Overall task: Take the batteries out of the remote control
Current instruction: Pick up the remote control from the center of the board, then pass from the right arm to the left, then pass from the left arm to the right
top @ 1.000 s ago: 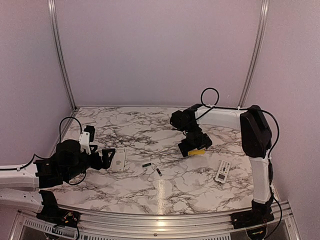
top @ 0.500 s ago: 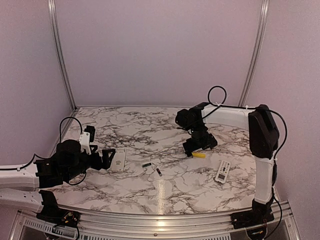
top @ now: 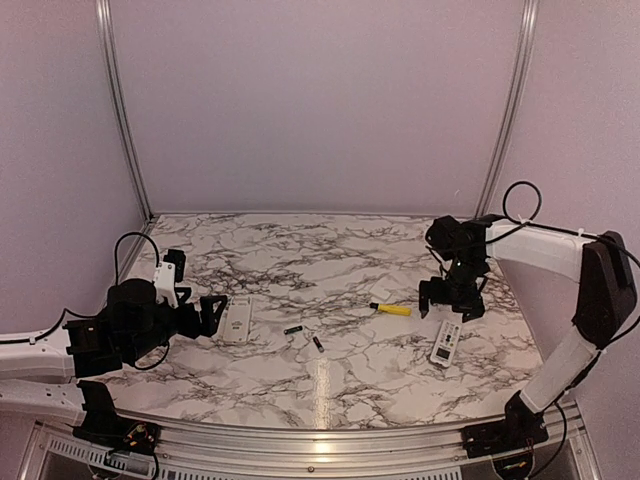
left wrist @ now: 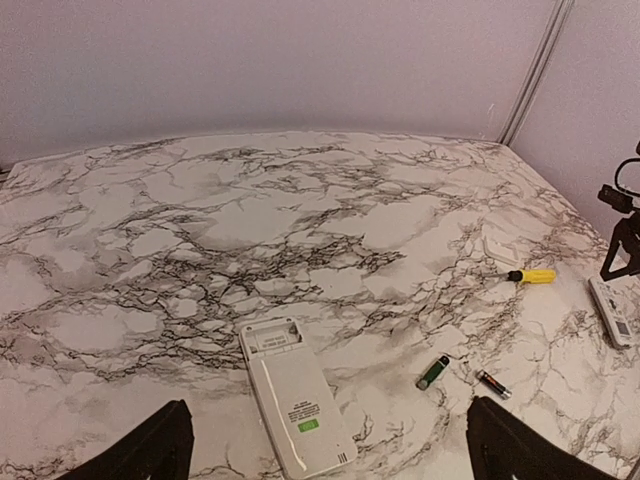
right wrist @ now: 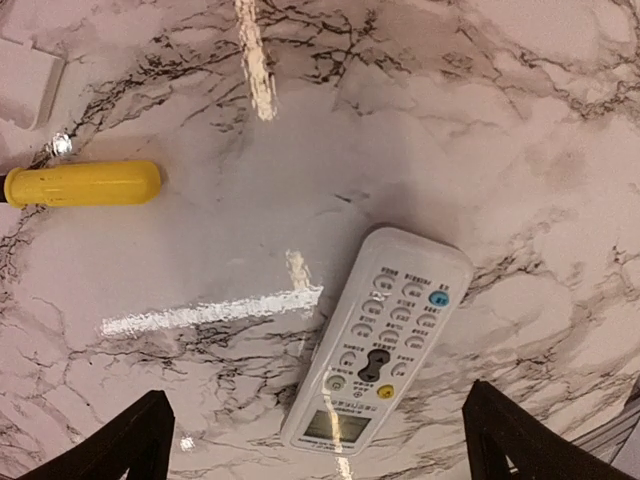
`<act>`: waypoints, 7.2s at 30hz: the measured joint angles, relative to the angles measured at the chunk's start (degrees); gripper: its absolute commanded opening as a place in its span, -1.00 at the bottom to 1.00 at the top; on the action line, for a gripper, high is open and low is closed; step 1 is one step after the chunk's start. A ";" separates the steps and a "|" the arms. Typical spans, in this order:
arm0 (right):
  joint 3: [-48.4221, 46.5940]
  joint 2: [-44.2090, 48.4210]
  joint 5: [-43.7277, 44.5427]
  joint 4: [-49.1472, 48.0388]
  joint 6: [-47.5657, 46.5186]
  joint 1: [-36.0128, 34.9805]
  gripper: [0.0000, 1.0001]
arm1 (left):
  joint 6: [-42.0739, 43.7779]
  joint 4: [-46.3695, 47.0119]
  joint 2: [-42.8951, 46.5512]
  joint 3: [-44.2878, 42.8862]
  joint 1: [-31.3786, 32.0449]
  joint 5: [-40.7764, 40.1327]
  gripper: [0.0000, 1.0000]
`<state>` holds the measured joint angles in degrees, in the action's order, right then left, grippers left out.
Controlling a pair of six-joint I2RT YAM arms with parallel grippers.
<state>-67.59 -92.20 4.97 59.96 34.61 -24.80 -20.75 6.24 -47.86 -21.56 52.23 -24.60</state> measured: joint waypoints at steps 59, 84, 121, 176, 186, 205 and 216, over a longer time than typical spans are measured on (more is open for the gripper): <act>8.87 13.00 -21.35 -23.12 7.26 8.37 -1.00 | 0.66 -5.14 -3.96 -5.95 -0.04 2.16 0.98; 8.11 20.41 -28.24 -85.29 20.02 -7.21 -1.00 | -6.10 12.09 -18.01 -30.16 -1.31 38.36 0.97; 5.51 15.69 -34.56 -104.89 18.25 -18.86 -1.00 | -26.32 40.15 -41.79 -46.86 1.38 56.39 0.22; -15.34 20.22 -43.69 -18.56 13.25 -14.71 0.68 | 30.27 -11.32 -28.92 -43.28 8.61 37.97 -1.00; -10.56 20.00 -48.33 -20.33 16.96 -15.15 0.31 | 35.21 -13.00 -29.73 -43.32 9.99 35.91 -1.00; -10.01 15.02 -53.79 -23.91 16.28 -16.55 -0.90 | 37.42 -14.01 -30.88 -43.32 10.10 35.71 -1.00; -8.17 14.73 -54.49 -25.77 15.28 -15.98 -1.00 | 34.82 -13.64 -30.56 -43.32 10.14 34.05 0.93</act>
<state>-75.77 -77.47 -49.52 34.20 49.89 -40.77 14.06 -7.40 -78.41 -64.88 62.37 9.45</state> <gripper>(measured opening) 0.193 0.867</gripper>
